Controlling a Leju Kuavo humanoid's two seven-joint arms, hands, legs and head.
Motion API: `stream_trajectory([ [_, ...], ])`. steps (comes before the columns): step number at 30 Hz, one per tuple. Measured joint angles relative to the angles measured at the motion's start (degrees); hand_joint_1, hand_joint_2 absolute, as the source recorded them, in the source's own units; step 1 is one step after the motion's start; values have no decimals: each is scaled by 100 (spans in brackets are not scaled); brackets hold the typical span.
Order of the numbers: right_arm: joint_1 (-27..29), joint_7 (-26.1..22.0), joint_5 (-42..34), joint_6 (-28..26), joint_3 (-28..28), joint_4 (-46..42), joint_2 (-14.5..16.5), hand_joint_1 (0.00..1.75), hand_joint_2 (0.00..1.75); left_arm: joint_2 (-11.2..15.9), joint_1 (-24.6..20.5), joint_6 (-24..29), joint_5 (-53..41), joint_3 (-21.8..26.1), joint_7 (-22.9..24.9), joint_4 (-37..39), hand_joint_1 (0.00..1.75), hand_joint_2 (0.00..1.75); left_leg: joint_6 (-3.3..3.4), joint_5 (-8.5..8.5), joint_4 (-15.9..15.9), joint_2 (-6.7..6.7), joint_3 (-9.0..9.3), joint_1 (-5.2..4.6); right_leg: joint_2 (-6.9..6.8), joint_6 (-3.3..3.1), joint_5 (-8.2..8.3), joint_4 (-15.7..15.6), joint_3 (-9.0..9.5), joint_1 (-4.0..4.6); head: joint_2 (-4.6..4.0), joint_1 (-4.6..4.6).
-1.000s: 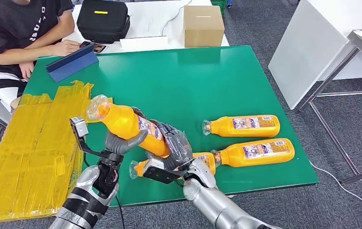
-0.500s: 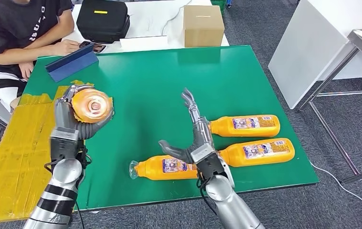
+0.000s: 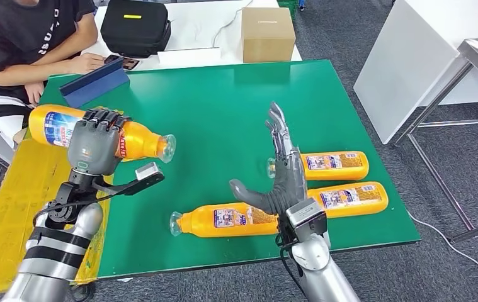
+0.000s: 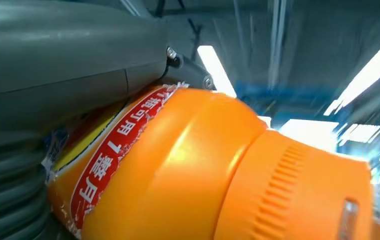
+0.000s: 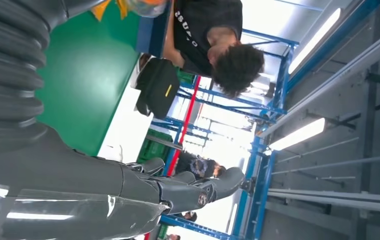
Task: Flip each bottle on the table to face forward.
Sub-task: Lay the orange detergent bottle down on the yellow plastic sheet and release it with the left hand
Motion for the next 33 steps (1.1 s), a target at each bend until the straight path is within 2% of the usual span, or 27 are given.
stream_trajectory([
  [4, 36, 51, -21, 56, -68, -85, -15, 0, 175, 171, -219, -64, -251, 18, 169, 548, 175, 175, -4, 3, 0, -1, -1, 1, 3, -1, 0, 1, -2, 0, 0, 0],
  [9, 47, 118, 45, 109, -131, -127, -16, 0, 175, 251, -521, -657, -605, 13, 677, 1302, 175, 175, -3, 2, 0, -5, -5, -1, 2, 0, -1, 1, -1, -1, 0, 2],
  [15, 70, 223, 233, 124, -154, -132, -8, 0, 175, 261, -974, -952, -474, 119, 1037, 2667, 175, 175, -4, 2, 0, -3, -4, 0, 2, 0, 0, 1, -2, -1, 0, 1],
  [20, 68, 277, 301, 127, -155, -125, 7, 0, 175, 242, -1135, -1023, -168, 306, 1069, 3463, 175, 175, -4, 2, 0, -2, -4, 1, 2, 0, 0, 1, -3, 0, 0, 1],
  [26, 64, 287, 327, 127, -155, -97, 19, 0, 175, 199, -1176, -1025, -22, 478, 1003, 3921, 175, 175, -4, 2, 0, -4, -7, 0, 2, -1, -2, 1, -4, -1, 0, 2],
  [33, 64, 287, 329, 127, -155, -78, 19, 0, 175, 167, -1222, -1025, -16, 538, 993, 4122, 175, 175, -4, 2, 0, -4, -7, 0, 1, -1, -1, 1, -3, -1, 0, 2],
])
